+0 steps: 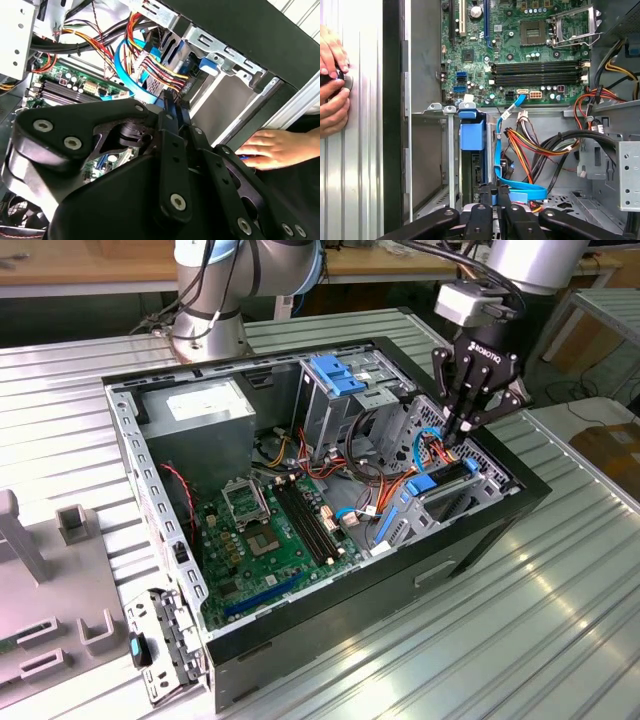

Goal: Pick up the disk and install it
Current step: 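Insert the second disk wire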

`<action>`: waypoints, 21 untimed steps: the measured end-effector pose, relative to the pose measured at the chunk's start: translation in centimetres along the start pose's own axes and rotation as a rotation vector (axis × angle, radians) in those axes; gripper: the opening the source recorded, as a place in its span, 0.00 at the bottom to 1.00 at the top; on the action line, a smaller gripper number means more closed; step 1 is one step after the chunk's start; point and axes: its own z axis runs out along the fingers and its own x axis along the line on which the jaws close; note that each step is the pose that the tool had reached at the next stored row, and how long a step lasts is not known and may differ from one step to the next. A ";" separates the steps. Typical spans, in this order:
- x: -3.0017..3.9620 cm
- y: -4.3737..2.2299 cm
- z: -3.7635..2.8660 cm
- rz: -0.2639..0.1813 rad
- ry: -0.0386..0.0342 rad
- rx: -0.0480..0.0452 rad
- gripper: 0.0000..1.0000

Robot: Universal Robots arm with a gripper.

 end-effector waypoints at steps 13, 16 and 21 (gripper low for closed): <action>3.86 0.98 1.85 -0.025 -0.1528 0.0162 0.16; 4.16 1.05 1.94 -0.027 -0.1684 0.0271 0.16; 4.24 1.66 2.03 -0.028 -0.1693 0.0421 0.16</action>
